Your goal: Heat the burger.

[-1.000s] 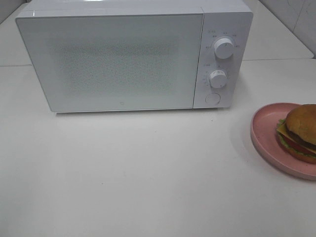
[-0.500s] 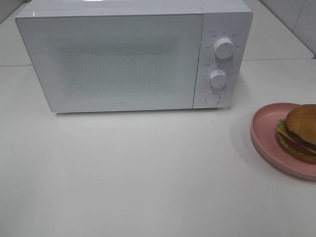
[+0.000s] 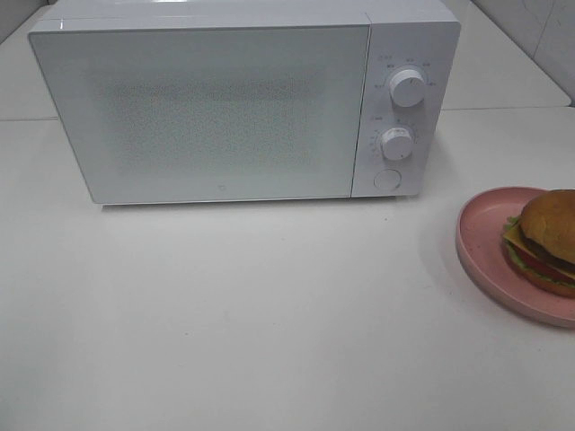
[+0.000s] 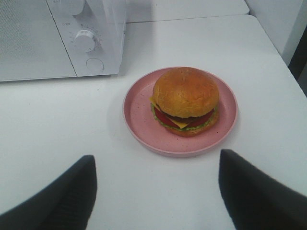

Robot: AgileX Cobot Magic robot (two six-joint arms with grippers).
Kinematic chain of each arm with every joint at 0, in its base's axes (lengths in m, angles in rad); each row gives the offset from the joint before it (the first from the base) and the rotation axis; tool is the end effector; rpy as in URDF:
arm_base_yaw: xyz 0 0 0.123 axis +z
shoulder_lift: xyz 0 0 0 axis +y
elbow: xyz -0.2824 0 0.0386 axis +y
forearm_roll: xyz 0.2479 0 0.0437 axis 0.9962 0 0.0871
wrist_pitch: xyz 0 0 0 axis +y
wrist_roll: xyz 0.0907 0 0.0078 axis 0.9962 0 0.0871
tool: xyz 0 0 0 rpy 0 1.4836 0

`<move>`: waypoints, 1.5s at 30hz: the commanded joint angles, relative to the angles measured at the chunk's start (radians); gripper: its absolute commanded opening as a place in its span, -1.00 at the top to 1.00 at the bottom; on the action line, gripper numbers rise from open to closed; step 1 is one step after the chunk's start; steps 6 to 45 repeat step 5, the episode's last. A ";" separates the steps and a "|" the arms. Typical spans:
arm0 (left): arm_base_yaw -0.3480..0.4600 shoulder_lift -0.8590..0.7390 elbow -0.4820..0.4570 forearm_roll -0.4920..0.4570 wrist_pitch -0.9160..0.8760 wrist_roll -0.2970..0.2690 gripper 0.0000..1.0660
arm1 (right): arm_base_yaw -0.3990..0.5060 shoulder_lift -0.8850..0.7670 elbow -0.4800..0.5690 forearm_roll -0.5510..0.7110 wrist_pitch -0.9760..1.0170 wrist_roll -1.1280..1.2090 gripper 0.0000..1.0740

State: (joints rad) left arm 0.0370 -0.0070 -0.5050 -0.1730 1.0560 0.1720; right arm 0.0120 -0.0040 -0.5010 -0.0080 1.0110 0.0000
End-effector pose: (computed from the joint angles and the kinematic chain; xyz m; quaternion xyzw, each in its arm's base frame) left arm -0.0065 -0.0139 0.2799 0.0607 0.8435 -0.0309 0.5328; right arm -0.0036 -0.0007 0.2815 -0.0050 0.8386 -0.0007 0.5447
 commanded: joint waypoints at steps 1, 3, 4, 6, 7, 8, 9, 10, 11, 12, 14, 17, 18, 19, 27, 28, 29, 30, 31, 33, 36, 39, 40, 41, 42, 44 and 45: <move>-0.005 -0.025 0.003 -0.004 -0.012 0.003 1.00 | 0.000 -0.025 0.003 -0.001 -0.010 0.000 -0.26; -0.005 -0.025 0.003 -0.004 -0.012 0.003 1.00 | 0.000 -0.025 0.003 -0.001 -0.010 0.000 -0.26; -0.005 -0.025 0.003 -0.004 -0.012 0.003 1.00 | 0.000 -0.025 0.003 -0.001 -0.010 0.000 -0.26; -0.005 -0.025 0.003 -0.004 -0.012 0.003 1.00 | 0.000 -0.025 0.003 -0.001 -0.010 0.000 -0.26; -0.005 -0.025 0.003 -0.004 -0.012 0.003 1.00 | 0.000 -0.025 0.003 -0.001 -0.010 0.000 -0.26; -0.005 -0.025 0.003 -0.004 -0.012 0.003 1.00 | 0.000 -0.025 0.003 -0.001 -0.010 0.000 -0.26; -0.005 -0.025 0.003 -0.004 -0.012 0.003 1.00 | 0.000 -0.025 0.003 -0.001 -0.010 0.000 -0.26; -0.005 -0.025 0.003 -0.004 -0.012 0.003 1.00 | 0.000 -0.025 0.003 -0.001 -0.010 0.000 -0.26; -0.005 -0.025 0.003 -0.004 -0.012 0.003 1.00 | 0.000 -0.025 0.003 -0.001 -0.010 0.000 -0.26; -0.005 -0.025 0.003 -0.004 -0.012 0.003 1.00 | 0.000 -0.025 0.003 -0.001 -0.010 0.000 -0.26; -0.005 -0.025 0.003 -0.004 -0.012 0.003 1.00 | 0.000 -0.025 0.003 -0.001 -0.010 0.000 -0.26; -0.005 -0.025 0.003 -0.004 -0.012 0.003 1.00 | 0.000 -0.025 0.003 -0.001 -0.010 0.000 -0.26; -0.005 -0.025 0.003 -0.004 -0.012 0.003 1.00 | 0.000 -0.025 0.003 -0.001 -0.010 0.000 -0.26; -0.005 -0.025 0.003 -0.004 -0.012 0.003 1.00 | 0.000 -0.025 0.003 -0.001 -0.010 0.000 -0.26; -0.005 -0.025 0.003 -0.004 -0.012 0.003 1.00 | 0.000 -0.025 0.003 -0.001 -0.010 0.000 -0.26; -0.005 -0.025 0.003 -0.004 -0.012 0.003 1.00 | 0.000 -0.025 0.003 -0.001 -0.010 0.000 -0.26; -0.005 -0.025 0.003 -0.004 -0.012 0.003 1.00 | 0.000 -0.025 0.003 -0.001 -0.010 0.000 -0.26; -0.005 -0.025 0.003 -0.004 -0.012 0.003 1.00 | 0.000 -0.025 0.003 -0.001 -0.010 0.000 -0.26; -0.005 -0.025 0.003 -0.004 -0.012 0.003 1.00 | 0.000 -0.025 0.003 -0.001 -0.010 0.000 -0.26; -0.005 -0.025 0.003 -0.004 -0.012 0.003 1.00 | 0.000 -0.025 0.003 -0.001 -0.010 0.000 -0.26; -0.005 -0.025 0.003 -0.004 -0.012 0.003 1.00 | 0.000 -0.025 0.003 -0.001 -0.010 0.000 -0.26; -0.005 -0.025 0.003 -0.004 -0.012 0.003 1.00 | 0.000 -0.025 0.003 -0.001 -0.010 0.000 -0.26; -0.005 -0.025 0.003 -0.004 -0.012 0.003 1.00 | 0.000 -0.025 0.003 -0.001 -0.010 0.000 -0.26; -0.005 -0.025 0.003 -0.004 -0.012 0.003 1.00 | 0.000 -0.025 0.003 -0.001 -0.010 0.000 -0.26; -0.005 -0.025 0.003 -0.004 -0.012 0.003 1.00 | 0.000 -0.025 0.003 -0.001 -0.010 0.000 -0.26; -0.005 -0.025 0.003 -0.004 -0.012 0.003 1.00 | 0.000 -0.025 0.003 -0.001 -0.010 0.000 -0.26; -0.005 -0.025 0.003 -0.004 -0.012 0.003 1.00 | 0.000 -0.025 0.003 -0.001 -0.010 0.000 -0.26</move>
